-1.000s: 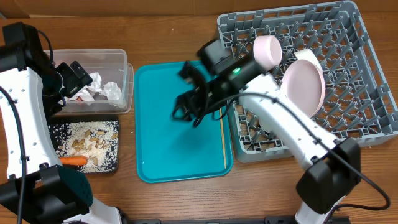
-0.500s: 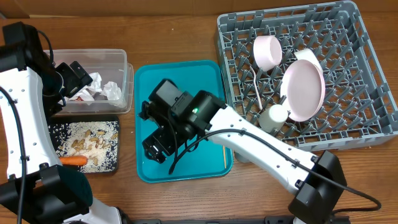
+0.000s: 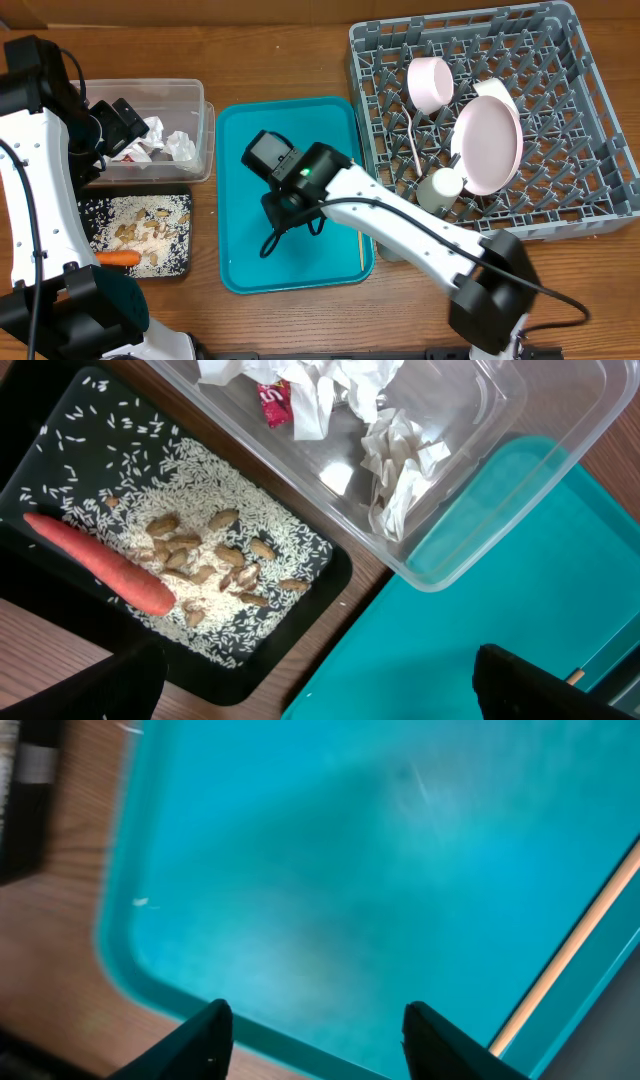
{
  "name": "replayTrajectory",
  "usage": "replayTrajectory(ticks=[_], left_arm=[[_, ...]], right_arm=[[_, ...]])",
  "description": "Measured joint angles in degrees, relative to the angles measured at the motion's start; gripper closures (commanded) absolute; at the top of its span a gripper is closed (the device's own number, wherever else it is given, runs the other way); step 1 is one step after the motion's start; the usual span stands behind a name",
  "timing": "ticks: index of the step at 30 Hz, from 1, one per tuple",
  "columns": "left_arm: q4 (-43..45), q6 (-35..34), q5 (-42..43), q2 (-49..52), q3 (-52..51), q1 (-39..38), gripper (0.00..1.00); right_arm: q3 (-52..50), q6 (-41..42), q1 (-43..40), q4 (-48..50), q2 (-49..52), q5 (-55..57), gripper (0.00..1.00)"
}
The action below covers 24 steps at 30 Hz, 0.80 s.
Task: Sort waste into correct bins and load items into the dishwasher
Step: 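Move the right gripper back over the wooden stick on the teal tray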
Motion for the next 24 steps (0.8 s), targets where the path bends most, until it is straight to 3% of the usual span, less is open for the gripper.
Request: replayTrajectory(ticks=[12, 24], left_arm=[[0.0, 0.0, 0.0, 0.0, 0.0, 0.0, 0.0], [0.0, 0.0, 0.0, 0.0, 0.0, 0.0, 0.0]], right_arm=[[-0.31, 7.43, -1.84, -6.56, 8.22, 7.69, 0.88], [-0.31, 11.08, -2.23, -10.51, 8.22, 15.08, 0.91]])
